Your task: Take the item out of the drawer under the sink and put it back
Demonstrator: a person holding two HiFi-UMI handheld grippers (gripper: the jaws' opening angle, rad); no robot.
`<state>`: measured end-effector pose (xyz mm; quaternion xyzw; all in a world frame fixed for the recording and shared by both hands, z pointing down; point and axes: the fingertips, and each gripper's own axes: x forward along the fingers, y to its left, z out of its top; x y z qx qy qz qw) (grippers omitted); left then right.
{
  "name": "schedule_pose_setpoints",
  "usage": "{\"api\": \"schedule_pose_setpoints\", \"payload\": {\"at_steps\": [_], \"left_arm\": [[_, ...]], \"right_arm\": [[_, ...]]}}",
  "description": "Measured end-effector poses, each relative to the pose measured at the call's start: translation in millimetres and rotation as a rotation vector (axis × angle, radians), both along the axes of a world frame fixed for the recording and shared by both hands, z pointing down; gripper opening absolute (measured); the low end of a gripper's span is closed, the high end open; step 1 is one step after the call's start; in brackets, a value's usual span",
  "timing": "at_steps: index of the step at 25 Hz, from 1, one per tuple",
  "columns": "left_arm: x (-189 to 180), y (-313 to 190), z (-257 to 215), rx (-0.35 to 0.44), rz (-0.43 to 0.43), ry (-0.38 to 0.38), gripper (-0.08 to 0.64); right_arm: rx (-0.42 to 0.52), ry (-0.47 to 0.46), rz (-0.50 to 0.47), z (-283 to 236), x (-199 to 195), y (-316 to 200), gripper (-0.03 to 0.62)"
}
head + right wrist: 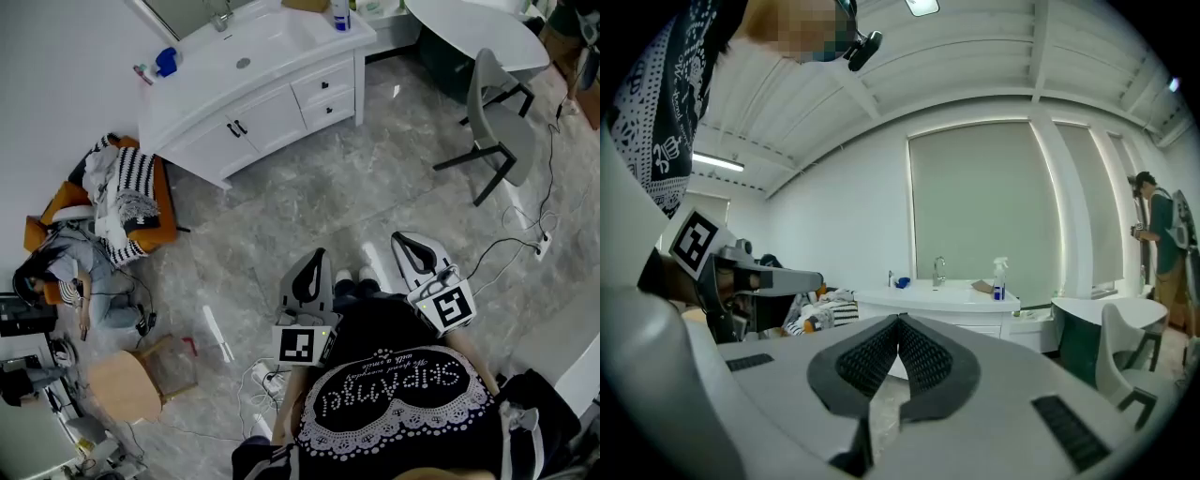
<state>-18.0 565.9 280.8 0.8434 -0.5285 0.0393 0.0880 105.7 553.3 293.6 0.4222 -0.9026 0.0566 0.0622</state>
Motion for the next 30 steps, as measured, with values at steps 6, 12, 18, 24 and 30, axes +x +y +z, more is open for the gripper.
{"api": "schedule_pose_setpoints", "payload": {"at_steps": [6, 12, 18, 24, 30], "left_arm": [[10, -3, -8, 0.022, -0.020, 0.024, 0.005], [25, -3, -6, 0.038, -0.037, 0.035, 0.003], [21, -7, -6, 0.025, -0.035, 0.036, 0.003], [-1, -27, 3, 0.001, -0.052, 0.066, 0.005], [-29, -69, -1, -0.003, -0.055, 0.078, 0.005]], "right_arm": [[0.011, 0.005, -0.018, -1, 10, 0, 0.018], [-0.024, -0.032, -0.030, 9, 29, 4, 0.018], [-0.050, -0.038, -0.043, 14, 30, -2, 0.018], [-0.067, 0.002, -0.075, 25, 6, -15, 0.019], [-0.076, 0.005, -0.036, 19, -13, -55, 0.018]]}}
